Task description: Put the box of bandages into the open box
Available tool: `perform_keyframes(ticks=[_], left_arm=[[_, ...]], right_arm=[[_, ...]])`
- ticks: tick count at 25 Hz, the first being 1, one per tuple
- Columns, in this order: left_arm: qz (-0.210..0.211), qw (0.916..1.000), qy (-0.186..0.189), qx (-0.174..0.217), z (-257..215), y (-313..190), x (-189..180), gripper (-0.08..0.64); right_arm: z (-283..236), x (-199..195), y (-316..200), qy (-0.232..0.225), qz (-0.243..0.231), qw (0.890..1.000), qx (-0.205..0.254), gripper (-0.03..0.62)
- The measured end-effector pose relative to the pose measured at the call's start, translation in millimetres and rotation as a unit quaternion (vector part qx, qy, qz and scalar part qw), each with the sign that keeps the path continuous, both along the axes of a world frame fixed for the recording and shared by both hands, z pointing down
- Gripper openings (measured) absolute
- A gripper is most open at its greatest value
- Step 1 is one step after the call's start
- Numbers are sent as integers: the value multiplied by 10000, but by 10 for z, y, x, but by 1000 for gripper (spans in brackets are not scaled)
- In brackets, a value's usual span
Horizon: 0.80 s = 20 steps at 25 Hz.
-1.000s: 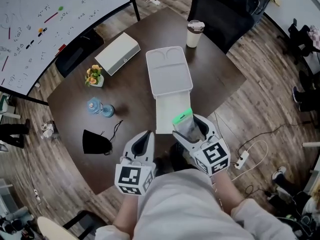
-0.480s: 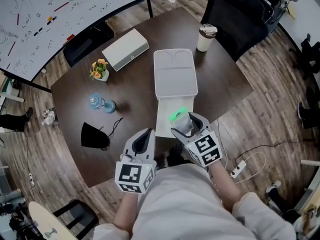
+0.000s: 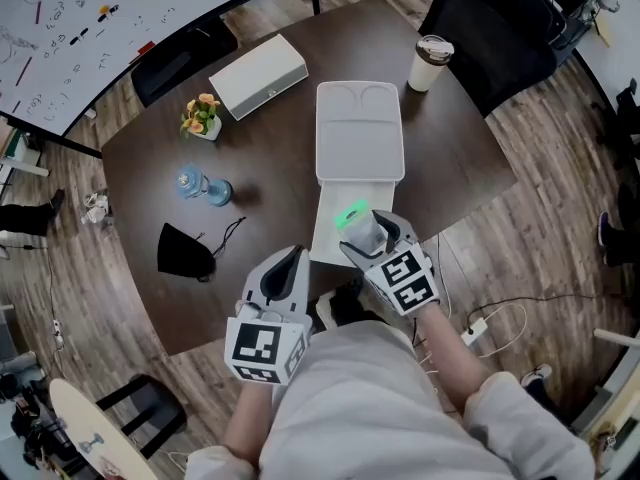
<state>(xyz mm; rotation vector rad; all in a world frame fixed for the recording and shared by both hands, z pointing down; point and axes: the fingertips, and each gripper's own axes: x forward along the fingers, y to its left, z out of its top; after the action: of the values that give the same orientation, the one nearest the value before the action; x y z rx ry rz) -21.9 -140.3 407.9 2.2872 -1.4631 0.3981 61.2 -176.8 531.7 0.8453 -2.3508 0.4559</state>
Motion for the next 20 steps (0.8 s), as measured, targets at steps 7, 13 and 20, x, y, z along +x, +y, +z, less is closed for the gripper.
perform_keyframes(ticks=[7,13,20], left_arm=[[-62,9999,60,-107,92,46,-158,6],[32,9997,133,-209,191,88,-176,6],[154,9994,188,-243,231,103,-178,6]], right_arm=[[175,-84,74,223,-33,9996,-145,347],[334,-149,85,381,-13,9990,-218,333],[515,-199,29,587,44,9978,-321,329]])
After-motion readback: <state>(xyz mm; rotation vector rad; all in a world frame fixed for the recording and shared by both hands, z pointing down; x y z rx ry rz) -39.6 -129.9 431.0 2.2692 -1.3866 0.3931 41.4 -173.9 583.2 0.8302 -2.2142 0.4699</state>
